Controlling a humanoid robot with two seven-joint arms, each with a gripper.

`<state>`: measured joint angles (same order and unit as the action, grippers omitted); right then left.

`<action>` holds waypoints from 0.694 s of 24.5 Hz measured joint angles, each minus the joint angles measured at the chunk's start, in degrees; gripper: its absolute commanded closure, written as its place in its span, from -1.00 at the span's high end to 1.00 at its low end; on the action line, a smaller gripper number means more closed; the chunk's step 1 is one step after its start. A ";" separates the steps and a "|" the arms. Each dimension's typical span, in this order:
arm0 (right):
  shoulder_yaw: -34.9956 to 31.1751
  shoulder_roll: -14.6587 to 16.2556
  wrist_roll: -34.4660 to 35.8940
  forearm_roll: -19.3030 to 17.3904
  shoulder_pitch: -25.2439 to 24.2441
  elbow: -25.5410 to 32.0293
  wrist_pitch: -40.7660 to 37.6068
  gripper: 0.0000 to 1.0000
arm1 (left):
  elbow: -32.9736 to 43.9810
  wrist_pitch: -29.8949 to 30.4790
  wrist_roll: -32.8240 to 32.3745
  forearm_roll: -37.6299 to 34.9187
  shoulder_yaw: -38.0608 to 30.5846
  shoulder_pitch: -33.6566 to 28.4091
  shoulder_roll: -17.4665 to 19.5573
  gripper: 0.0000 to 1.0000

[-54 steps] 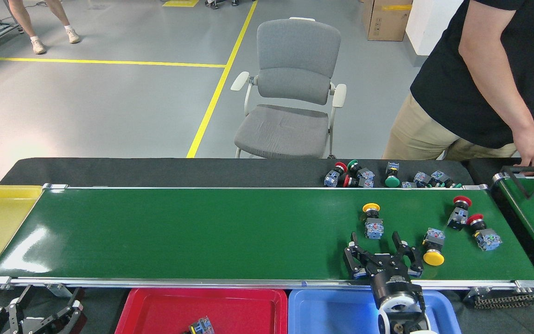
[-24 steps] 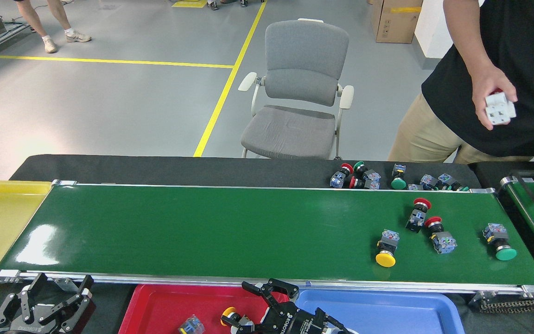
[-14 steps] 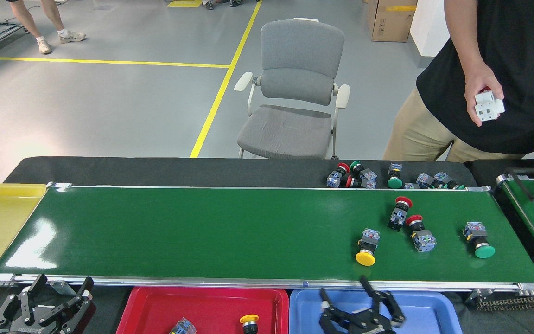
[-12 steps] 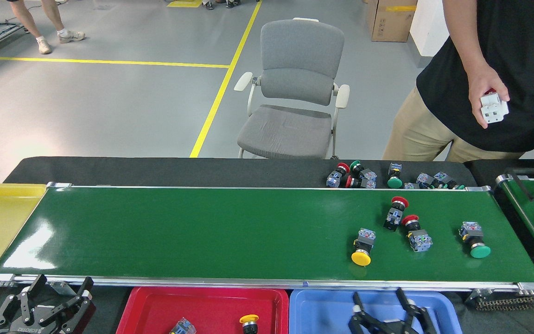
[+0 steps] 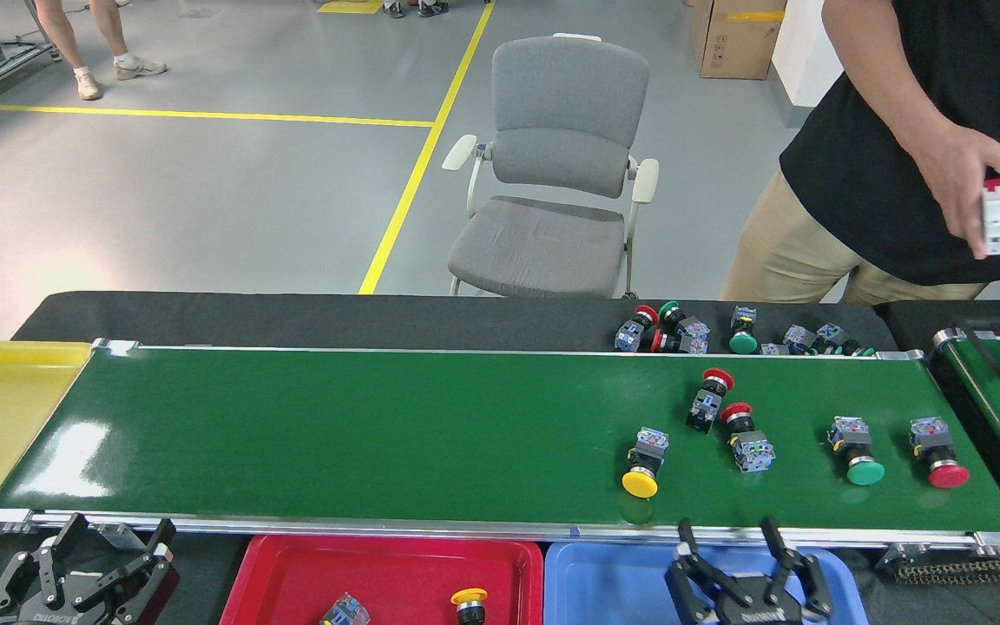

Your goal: Pick switch part from conveyor to tray

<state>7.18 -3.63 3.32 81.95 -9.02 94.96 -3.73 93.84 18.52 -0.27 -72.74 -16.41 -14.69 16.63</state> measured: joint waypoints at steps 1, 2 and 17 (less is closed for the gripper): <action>1.33 -0.25 -0.65 0.98 0.84 -0.26 0.47 0.95 | 0.00 0.07 0.00 -0.03 0.00 0.00 0.00 1.00; 2.85 -0.66 -1.52 2.05 1.77 -0.95 1.28 0.95 | 0.00 0.15 0.00 -0.04 0.00 0.01 0.00 1.00; 10.98 -4.02 -5.56 4.00 17.37 -19.71 12.89 -0.89 | -0.01 0.24 -0.01 -0.05 1.20 0.42 0.00 1.00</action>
<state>18.17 -7.65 -2.24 85.95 8.36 75.26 9.16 93.84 18.76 -0.28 -72.80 -15.21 -14.27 16.63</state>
